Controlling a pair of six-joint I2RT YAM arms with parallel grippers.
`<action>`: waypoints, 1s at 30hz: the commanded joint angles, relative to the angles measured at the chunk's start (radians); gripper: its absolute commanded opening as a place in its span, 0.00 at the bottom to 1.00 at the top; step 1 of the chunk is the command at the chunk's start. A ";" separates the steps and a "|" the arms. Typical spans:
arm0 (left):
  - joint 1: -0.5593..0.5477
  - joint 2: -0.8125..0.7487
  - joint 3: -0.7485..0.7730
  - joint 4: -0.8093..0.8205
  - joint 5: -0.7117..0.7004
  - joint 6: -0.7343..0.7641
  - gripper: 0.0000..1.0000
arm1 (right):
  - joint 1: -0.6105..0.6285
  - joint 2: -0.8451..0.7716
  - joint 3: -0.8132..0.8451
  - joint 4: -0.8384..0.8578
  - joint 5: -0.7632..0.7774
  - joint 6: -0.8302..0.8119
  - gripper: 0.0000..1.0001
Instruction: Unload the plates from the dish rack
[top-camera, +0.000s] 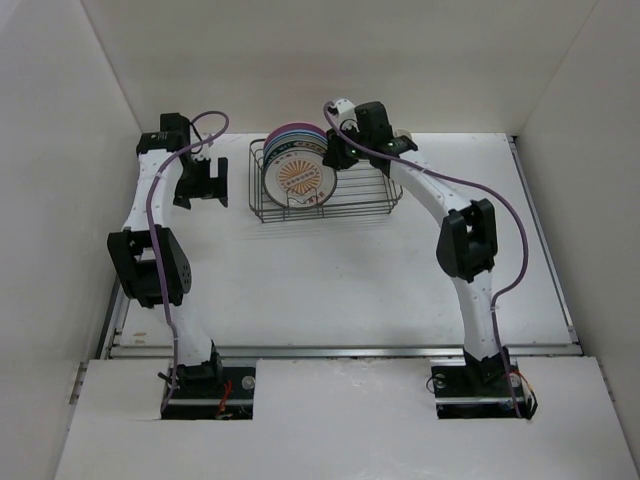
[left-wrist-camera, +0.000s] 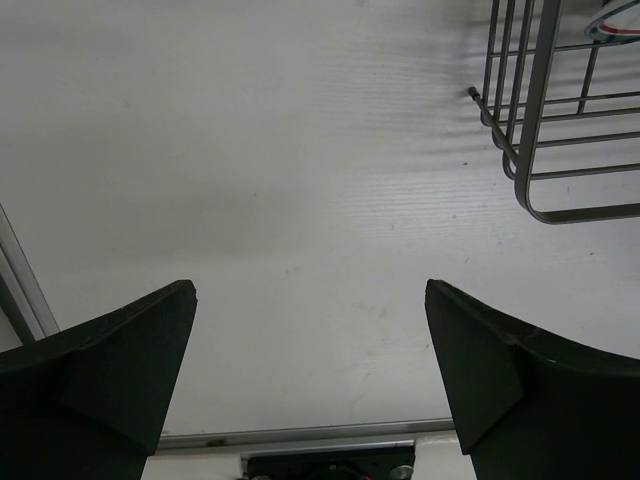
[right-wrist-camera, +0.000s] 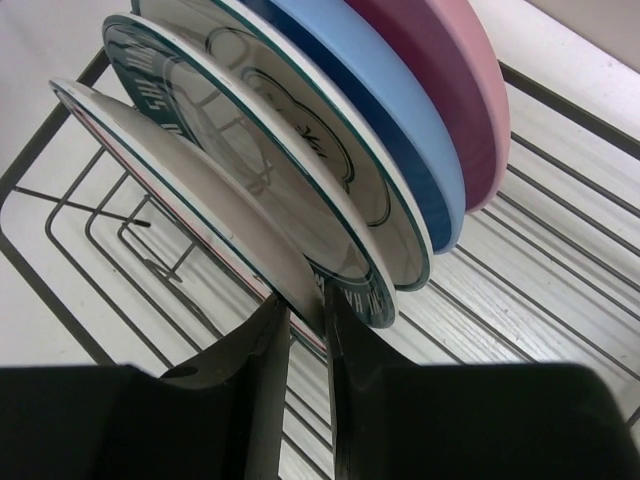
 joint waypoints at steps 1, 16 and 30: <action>0.004 -0.016 0.043 -0.025 0.031 0.003 0.97 | 0.015 -0.048 0.006 0.026 0.056 0.004 0.00; -0.024 -0.005 0.121 0.017 0.004 0.012 0.96 | 0.066 -0.364 -0.172 0.266 0.270 -0.025 0.00; -0.212 0.152 0.324 0.179 -0.010 0.140 0.74 | 0.066 -0.680 -0.539 0.212 0.161 0.107 0.00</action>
